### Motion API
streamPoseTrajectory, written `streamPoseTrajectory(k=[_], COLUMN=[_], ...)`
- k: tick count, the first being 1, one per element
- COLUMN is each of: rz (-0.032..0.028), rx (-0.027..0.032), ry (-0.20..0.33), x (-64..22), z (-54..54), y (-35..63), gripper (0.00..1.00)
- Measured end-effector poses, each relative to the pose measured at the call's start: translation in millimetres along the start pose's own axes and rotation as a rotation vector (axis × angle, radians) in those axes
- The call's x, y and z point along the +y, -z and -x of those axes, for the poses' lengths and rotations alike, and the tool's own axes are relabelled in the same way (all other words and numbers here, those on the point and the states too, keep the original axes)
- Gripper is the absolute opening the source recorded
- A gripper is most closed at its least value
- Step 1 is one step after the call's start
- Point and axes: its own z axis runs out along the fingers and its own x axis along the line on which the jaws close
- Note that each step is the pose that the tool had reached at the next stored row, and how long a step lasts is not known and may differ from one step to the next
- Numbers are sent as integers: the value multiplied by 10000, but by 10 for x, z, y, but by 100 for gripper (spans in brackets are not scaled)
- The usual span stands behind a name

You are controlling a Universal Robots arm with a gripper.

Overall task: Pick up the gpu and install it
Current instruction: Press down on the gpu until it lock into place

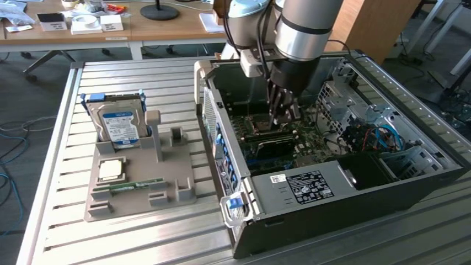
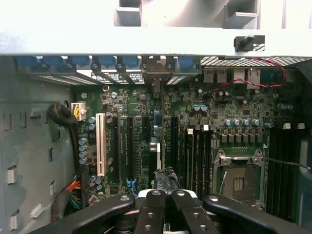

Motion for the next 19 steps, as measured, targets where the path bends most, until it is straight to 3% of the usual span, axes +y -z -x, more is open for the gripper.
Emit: streamPoseTrajectory(k=[9,19], rz=[0,1], rx=[0,-1], ry=[0,1], x=[2,4], z=[13,47], y=[-164,-266], gripper=[11,11])
